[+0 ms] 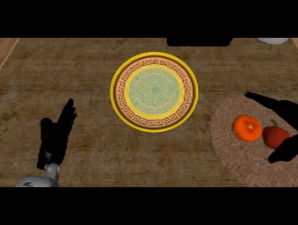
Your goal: Pick the squash from the placemat and place it in the plate
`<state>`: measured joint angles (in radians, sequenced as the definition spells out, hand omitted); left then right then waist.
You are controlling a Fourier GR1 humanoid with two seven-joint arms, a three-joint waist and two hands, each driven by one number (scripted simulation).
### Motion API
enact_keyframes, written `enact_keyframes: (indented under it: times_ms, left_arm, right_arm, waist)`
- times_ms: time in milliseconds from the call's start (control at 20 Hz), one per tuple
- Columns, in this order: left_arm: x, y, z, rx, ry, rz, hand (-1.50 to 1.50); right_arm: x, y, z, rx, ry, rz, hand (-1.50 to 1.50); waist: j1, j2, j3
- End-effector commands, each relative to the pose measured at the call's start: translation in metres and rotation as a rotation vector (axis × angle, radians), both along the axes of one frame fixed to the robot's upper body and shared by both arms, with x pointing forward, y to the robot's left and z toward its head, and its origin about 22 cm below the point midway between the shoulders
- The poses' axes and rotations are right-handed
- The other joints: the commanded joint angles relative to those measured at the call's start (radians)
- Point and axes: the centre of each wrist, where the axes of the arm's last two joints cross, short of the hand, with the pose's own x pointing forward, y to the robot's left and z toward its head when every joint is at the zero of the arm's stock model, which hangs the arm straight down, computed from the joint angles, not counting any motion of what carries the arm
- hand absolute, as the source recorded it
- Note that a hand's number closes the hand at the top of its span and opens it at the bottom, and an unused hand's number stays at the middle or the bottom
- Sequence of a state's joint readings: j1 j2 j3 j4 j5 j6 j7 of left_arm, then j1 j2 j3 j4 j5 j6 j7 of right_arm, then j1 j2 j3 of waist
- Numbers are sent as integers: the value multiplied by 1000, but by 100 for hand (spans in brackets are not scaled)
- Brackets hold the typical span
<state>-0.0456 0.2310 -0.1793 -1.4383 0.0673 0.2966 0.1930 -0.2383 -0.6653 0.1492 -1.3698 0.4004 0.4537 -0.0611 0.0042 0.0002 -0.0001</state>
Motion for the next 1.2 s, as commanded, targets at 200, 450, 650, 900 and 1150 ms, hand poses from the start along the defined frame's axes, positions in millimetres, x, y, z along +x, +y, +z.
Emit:
enact_keyframes:
  times_ms: [200, 450, 650, 900, 1150]
  left_arm:
    - [2, 10, 5, -3, 8, 2, 0]
    - [-13, 8, 14, -6, 18, -13, 0]
    - [-6, -4, 2, -8, -7, -7, 0]
    - [8, 4, 21, 8, 0, 3, 0]
    - [6, 32, -6, -3, 4, 2, 0]
  right_arm:
    - [21, 11, -33, -32, 40, 20, -150]
    - [22, 9, -20, -33, 60, 29, -150]
    - [14, 31, -31, -27, 51, 29, -150]
    - [28, 16, -42, -17, 63, 21, -150]
    - [10, 19, -42, -76, 27, 86, 150]
  waist:
    - [3, 1, 0]
    - [3, 0, 0]
    - [-1, 0, 0]
    - [0, 0, 0]
    - [-6, 0, 0]
